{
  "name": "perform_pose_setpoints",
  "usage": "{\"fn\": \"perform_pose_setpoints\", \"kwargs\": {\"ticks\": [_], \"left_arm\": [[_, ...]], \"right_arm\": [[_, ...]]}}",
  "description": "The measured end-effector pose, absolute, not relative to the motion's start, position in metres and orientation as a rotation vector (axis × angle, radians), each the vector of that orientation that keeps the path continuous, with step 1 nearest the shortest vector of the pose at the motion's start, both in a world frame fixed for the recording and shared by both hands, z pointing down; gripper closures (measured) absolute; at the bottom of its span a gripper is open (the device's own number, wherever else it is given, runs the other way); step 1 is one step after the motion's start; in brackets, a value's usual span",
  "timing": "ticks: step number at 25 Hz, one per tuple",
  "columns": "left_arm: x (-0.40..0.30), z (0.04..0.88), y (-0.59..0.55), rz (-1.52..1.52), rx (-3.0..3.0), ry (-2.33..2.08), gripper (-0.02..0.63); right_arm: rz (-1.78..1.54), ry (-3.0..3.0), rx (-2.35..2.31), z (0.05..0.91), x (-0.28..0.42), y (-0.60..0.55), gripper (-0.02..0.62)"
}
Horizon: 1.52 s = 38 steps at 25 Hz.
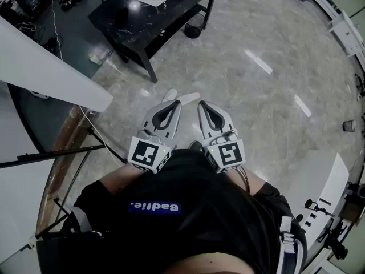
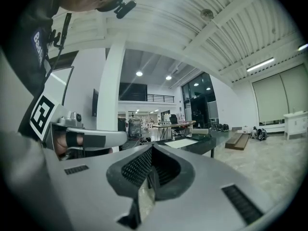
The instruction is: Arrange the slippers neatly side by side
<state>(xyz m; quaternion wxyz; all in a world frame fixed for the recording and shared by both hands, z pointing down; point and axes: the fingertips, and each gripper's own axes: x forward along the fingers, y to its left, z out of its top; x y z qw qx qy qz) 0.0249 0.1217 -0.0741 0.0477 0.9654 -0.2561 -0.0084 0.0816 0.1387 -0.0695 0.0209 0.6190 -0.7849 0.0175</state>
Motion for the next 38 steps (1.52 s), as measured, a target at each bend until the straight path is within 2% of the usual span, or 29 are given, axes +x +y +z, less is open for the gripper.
{"fn": "perform_pose_setpoints", "kwargs": {"ticks": [11, 21, 28, 38], "left_arm": [[0.009, -0.046, 0.100, 0.047, 2.855, -0.932, 0.620], [-0.013, -0.029, 0.078, 0.120, 2.780, -1.120, 0.620], [-0.051, 0.015, 0.033, 0.142, 2.679, -1.258, 0.620], [-0.090, 0.063, -0.008, 0.133, 2.712, -1.171, 0.620]], "right_arm": [[0.119, -2.354, 1.795, -0.022, 0.108, 0.118, 0.595], [-0.035, -2.205, 1.683, 0.032, 0.179, 0.043, 0.595], [0.005, -2.215, 1.553, 0.094, 0.147, 0.003, 0.595], [0.037, -2.142, 1.489, 0.142, 0.088, -0.017, 0.595]]}}
